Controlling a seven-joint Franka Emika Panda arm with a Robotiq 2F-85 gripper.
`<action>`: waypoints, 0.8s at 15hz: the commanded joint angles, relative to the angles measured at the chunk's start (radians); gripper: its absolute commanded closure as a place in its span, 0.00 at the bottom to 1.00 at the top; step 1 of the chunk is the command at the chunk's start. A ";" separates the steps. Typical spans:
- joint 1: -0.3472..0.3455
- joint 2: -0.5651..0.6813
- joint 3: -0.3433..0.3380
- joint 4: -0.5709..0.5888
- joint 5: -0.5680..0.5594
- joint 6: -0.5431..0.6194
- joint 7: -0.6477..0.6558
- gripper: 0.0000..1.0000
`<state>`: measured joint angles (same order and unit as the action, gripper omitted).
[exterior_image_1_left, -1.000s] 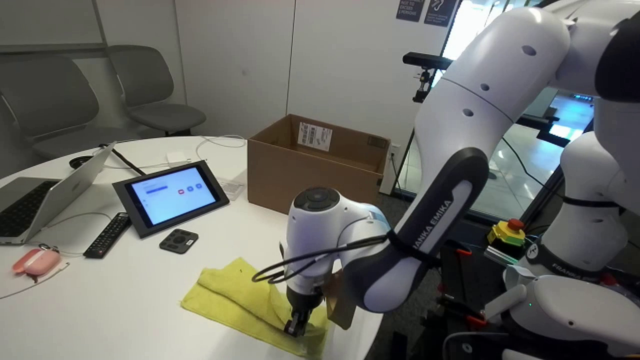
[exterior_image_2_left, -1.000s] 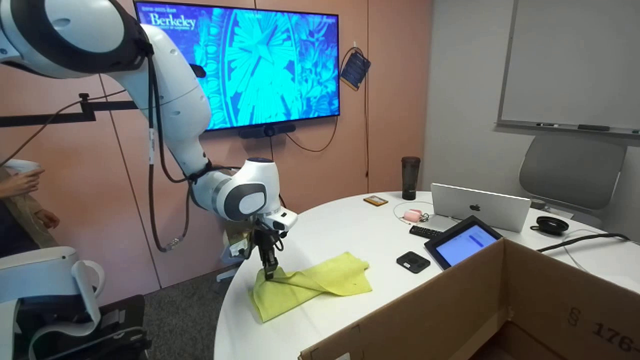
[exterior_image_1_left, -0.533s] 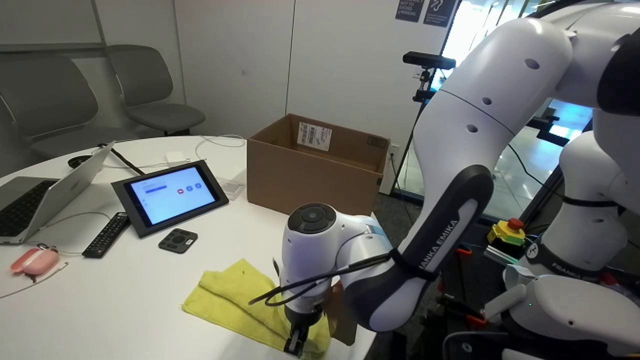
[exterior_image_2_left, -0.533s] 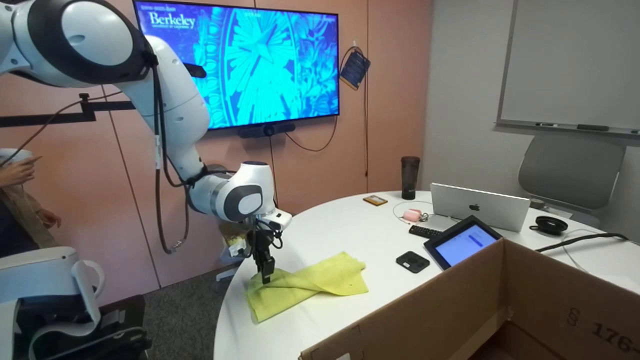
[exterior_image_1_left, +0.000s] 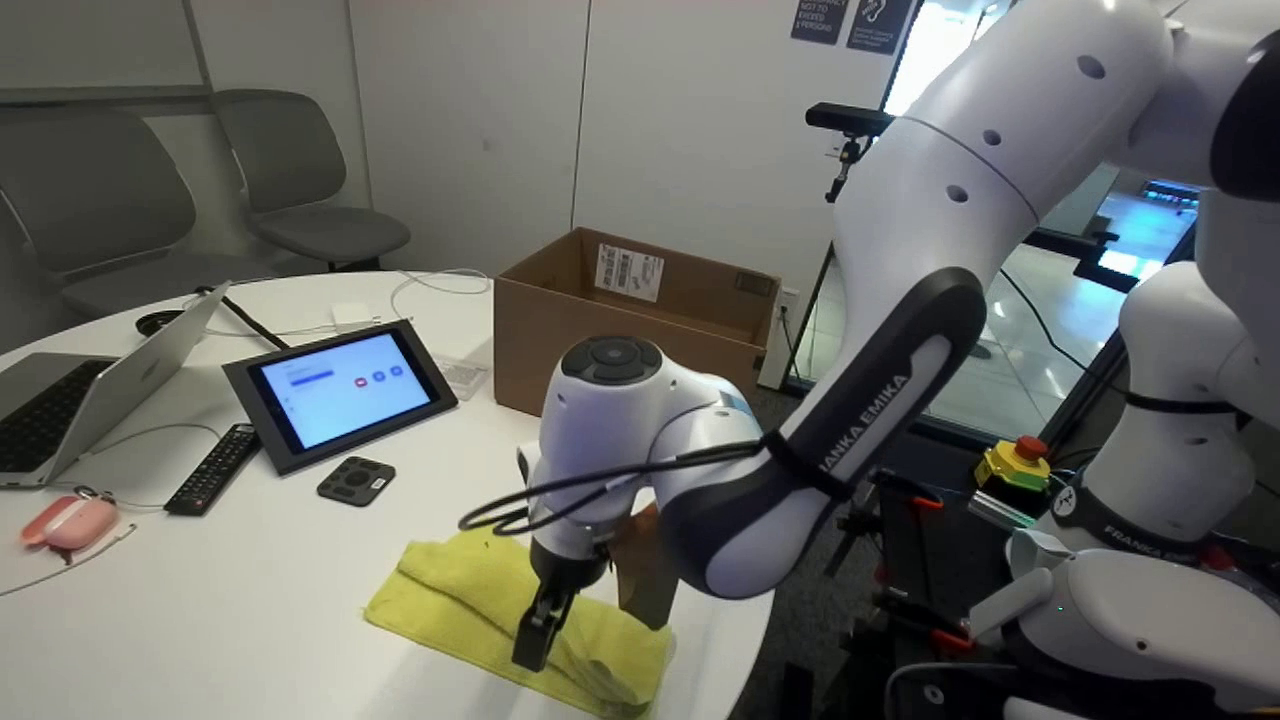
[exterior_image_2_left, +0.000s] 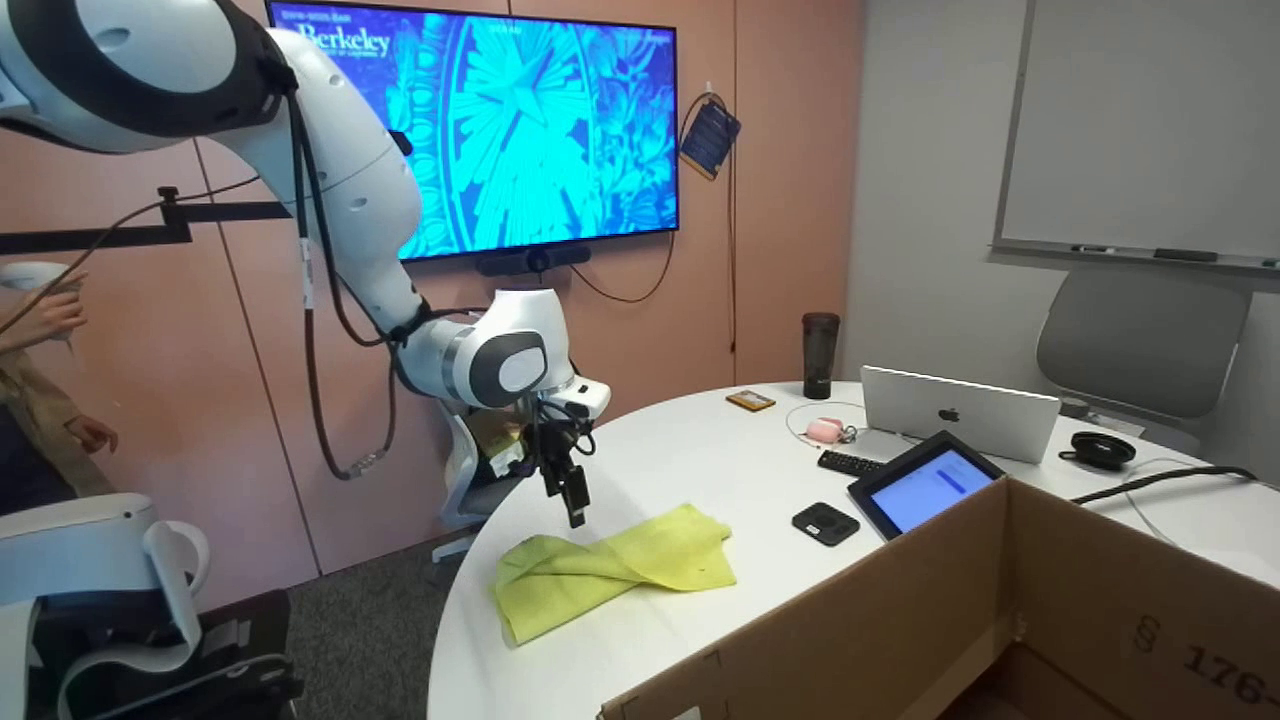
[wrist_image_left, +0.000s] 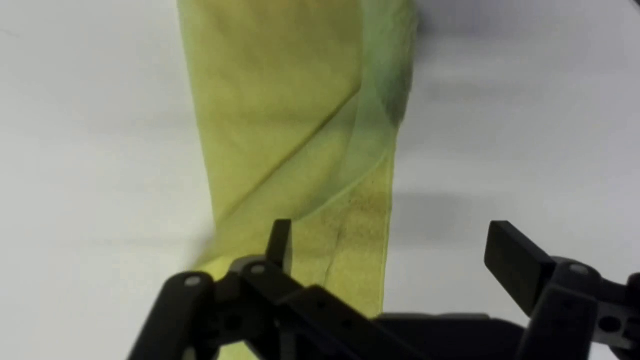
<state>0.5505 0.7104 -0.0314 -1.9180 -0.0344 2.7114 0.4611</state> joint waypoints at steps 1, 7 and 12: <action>-0.040 -0.016 -0.029 0.048 -0.006 0.016 0.023 0.00; -0.164 0.096 -0.014 0.193 0.058 -0.041 0.024 0.00; -0.212 0.236 -0.008 0.359 0.139 -0.123 0.084 0.00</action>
<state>0.3556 0.8492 -0.0474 -1.7019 0.0585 2.6533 0.4863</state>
